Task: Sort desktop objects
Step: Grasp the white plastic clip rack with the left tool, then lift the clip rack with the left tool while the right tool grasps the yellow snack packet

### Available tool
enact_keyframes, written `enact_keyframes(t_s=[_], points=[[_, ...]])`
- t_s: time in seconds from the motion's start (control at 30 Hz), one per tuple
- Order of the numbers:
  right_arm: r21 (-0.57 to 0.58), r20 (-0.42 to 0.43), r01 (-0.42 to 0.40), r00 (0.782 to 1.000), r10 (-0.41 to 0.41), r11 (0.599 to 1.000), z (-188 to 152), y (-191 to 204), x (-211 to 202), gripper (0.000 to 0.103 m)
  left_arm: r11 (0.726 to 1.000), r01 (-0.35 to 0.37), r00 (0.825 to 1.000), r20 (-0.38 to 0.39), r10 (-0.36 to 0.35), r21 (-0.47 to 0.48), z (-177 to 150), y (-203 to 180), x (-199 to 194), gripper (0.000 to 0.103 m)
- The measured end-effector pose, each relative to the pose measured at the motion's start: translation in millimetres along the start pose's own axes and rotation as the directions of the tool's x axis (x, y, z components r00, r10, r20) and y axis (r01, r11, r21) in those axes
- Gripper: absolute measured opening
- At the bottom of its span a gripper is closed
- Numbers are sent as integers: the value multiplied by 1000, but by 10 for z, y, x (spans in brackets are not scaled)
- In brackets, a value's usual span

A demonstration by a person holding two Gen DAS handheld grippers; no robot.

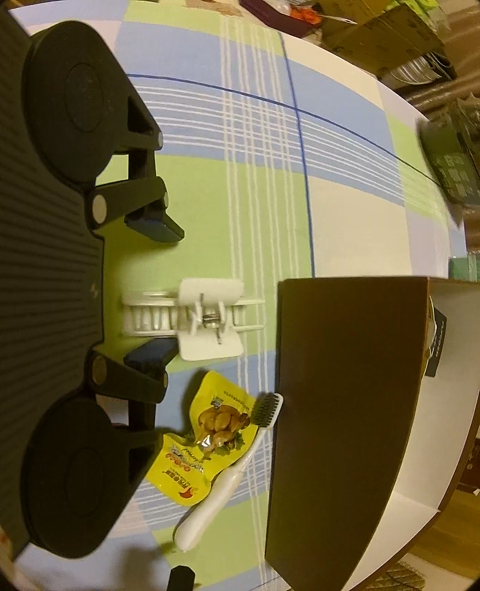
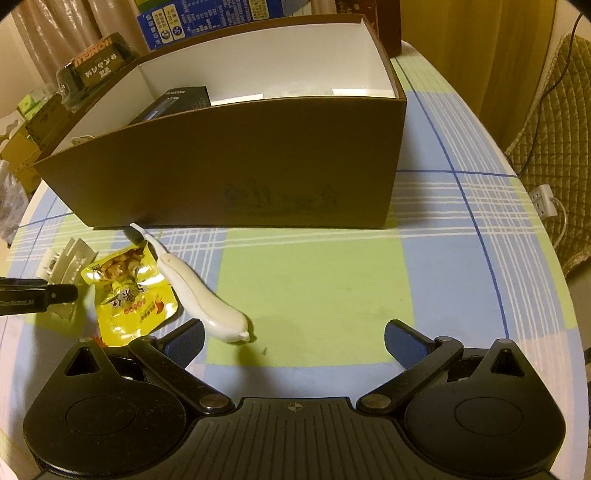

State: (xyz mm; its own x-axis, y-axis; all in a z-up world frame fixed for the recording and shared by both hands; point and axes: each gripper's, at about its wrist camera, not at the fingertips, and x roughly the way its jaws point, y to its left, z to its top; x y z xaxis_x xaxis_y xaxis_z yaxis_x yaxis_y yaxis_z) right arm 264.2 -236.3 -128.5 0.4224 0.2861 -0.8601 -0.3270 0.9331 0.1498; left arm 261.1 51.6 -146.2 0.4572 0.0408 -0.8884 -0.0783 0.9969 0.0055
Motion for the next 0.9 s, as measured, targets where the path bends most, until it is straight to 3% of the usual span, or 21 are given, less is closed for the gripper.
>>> enact_keyframes(t_s=[0.17, 0.27, 0.37, 0.43, 0.8, 0.9], points=[[-6, 12, 1, 1000, -1, 1000, -9, 32, -15, 101, 999, 11, 999, 38, -13, 47, 54, -61, 95, 52], [-25, 23, -11, 1000, 12, 1000, -10, 90, -15, 101, 997, 30, 997, 66, -35, 76, 52, -63, 99, 35], [-63, 42, -32, 999, 35, 997, -5, 188, -15, 101, 996, 10, 997, 81, -18, 92, 25, -33, 84, 33], [-96, 57, -54, 997, 60, 994, -1, 265, -17, 101, 996, 3, 996, 87, -11, 94, -19, 8, 43, 23], [-298, 104, -158, 975, 197, 941, -4, 833, 52, 101, 997, -70, 994, 88, 72, -19, -308, 564, -222, 23], [-357, 92, -182, 969, 229, 916, -24, 1025, 146, 94, 994, -91, 992, 87, 96, -58, -369, 714, -286, 23]])
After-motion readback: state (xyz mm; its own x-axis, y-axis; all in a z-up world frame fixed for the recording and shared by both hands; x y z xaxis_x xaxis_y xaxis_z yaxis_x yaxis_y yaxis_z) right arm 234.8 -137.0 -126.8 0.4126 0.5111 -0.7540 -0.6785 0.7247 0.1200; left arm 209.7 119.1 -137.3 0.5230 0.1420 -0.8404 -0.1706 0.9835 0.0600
